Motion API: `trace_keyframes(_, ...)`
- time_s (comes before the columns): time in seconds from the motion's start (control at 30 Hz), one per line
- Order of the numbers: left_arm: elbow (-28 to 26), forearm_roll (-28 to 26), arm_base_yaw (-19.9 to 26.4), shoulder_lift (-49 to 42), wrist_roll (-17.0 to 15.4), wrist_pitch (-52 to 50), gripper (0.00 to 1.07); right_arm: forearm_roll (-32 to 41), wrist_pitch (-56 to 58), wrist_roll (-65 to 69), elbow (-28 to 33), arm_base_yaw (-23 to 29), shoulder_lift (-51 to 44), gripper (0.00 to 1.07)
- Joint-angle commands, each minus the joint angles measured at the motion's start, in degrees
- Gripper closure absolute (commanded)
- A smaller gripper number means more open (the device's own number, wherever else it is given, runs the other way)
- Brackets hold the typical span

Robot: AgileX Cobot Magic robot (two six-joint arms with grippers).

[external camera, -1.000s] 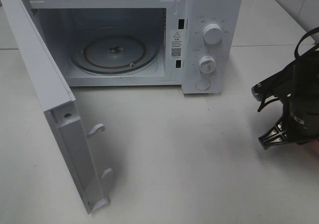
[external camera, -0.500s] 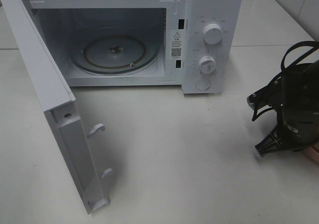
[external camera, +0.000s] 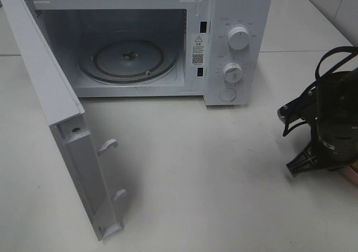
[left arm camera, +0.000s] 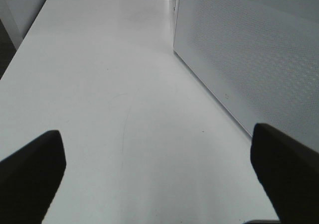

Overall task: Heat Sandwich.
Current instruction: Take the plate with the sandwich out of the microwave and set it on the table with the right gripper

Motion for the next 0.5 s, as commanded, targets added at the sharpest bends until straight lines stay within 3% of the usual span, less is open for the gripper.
trace_keyframes(0.03, 0.1, -0.1, 0.1, -0.2, 0.1, 0.1, 0.11, 1.0, 0.2, 0.9, -0.1, -0.4, 0.2, 0.9)
trace_keyframes(0.13, 0.1, -0.1, 0.1, -0.2, 0.1, 0.1, 0.11, 2.2, -0.1, 0.9, -0.1, -0.4, 0.2, 0.83)
trace_keyframes(0.37, 0.1, -0.1, 0.1, -0.2, 0.1, 0.1, 0.11, 3.5, -0.9, 0.3, -0.1, -0.4, -4.0, 0.49)
trace_keyframes(0.5, 0.1, -0.1, 0.1, -0.2, 0.1, 0.1, 0.11, 7.7, -0.9, -4.5, -0.1, -0.4, -7.4, 0.4)
